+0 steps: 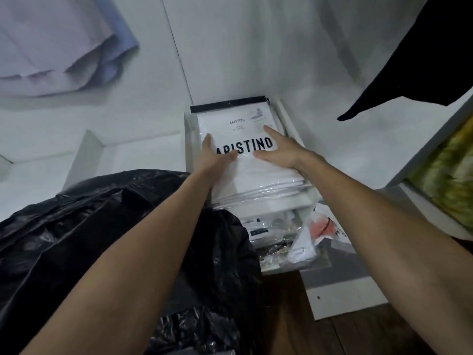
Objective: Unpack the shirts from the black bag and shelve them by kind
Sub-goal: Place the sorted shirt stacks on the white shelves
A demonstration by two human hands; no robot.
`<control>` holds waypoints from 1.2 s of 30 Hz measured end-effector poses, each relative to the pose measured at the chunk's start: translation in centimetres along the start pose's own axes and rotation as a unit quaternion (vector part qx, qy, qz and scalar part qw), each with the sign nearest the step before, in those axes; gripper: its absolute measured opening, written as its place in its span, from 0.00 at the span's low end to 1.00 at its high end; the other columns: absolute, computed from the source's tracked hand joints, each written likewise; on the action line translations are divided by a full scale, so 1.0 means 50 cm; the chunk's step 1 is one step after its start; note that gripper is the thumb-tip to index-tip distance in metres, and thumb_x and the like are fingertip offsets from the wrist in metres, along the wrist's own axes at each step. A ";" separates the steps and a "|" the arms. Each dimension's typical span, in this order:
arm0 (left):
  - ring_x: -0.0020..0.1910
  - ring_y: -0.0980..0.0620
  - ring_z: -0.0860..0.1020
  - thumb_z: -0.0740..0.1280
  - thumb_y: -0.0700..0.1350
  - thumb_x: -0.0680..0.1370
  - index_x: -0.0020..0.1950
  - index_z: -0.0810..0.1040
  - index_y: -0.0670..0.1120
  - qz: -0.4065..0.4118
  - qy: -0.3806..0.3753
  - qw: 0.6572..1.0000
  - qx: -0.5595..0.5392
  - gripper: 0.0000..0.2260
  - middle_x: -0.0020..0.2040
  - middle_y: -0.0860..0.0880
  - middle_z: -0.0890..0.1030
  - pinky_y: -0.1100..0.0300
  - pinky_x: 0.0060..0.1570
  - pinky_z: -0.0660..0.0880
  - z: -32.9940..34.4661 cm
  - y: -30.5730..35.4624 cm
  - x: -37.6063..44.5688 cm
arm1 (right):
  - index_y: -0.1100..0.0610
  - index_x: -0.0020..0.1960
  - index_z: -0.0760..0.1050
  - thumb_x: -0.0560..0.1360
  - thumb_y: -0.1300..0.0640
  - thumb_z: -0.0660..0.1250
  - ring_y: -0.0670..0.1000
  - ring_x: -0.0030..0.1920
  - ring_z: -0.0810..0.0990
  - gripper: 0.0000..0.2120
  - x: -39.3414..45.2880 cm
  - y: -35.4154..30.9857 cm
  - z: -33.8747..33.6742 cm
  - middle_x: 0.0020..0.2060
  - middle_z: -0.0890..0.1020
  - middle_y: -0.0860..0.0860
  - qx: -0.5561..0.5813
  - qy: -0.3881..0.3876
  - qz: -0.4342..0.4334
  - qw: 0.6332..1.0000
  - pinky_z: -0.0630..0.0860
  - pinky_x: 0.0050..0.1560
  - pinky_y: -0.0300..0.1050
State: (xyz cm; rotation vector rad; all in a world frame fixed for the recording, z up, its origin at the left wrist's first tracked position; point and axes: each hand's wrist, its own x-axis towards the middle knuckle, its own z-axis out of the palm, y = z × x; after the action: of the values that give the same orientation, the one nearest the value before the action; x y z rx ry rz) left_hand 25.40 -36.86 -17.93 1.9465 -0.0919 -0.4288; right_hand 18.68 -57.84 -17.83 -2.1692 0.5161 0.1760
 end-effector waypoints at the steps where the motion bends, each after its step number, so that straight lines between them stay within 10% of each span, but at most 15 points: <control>1: 0.73 0.43 0.72 0.77 0.54 0.71 0.83 0.50 0.53 0.000 0.004 1.000 0.013 0.49 0.80 0.46 0.65 0.45 0.73 0.69 0.003 -0.003 -0.001 | 0.27 0.77 0.49 0.58 0.25 0.72 0.56 0.78 0.65 0.53 -0.001 0.003 0.002 0.81 0.62 0.52 -0.007 -0.009 0.003 1.000 0.64 0.78 0.56; 8: 0.71 0.38 0.72 0.75 0.61 0.70 0.82 0.50 0.58 -0.050 0.024 0.986 0.155 0.48 0.74 0.41 0.71 0.42 0.72 0.69 0.000 0.038 -0.013 | 0.39 0.83 0.50 0.76 0.34 0.68 0.63 0.79 0.59 0.42 -0.036 -0.036 0.013 0.80 0.54 0.60 -0.101 0.040 0.024 0.994 0.60 0.79 0.58; 16: 0.72 0.54 0.71 0.73 0.52 0.76 0.75 0.72 0.57 0.183 0.023 0.978 0.094 0.27 0.72 0.53 0.74 0.52 0.73 0.69 -0.043 0.081 -0.262 | 0.49 0.73 0.72 0.81 0.46 0.67 0.51 0.71 0.71 0.22 -0.268 -0.069 0.144 0.70 0.71 0.50 0.071 0.227 -0.155 0.959 0.68 0.72 0.46; 25: 0.49 0.61 0.83 0.72 0.40 0.79 0.55 0.85 0.50 0.120 0.071 0.990 -0.034 0.08 0.48 0.57 0.86 0.65 0.52 0.78 -0.149 -0.100 -0.633 | 0.44 0.63 0.76 0.79 0.51 0.72 0.45 0.54 0.81 0.14 -0.643 0.004 0.399 0.55 0.81 0.48 0.331 0.129 -0.055 0.933 0.74 0.55 0.35; 36: 0.70 0.54 0.67 0.73 0.51 0.78 0.71 0.73 0.59 0.000 0.143 0.987 0.073 0.22 0.69 0.56 0.70 0.50 0.70 0.71 -0.314 -0.383 -0.872 | 0.46 0.70 0.71 0.71 0.39 0.77 0.48 0.56 0.83 0.32 -0.917 0.056 0.524 0.61 0.82 0.47 0.369 -0.017 0.202 0.907 0.78 0.52 0.43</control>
State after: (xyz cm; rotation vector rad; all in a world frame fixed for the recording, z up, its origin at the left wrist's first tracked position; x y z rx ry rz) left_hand -12.46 -3.99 -18.67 2.1320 0.0635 -0.1412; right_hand -22.41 -24.82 -21.82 -1.3035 0.8516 0.2009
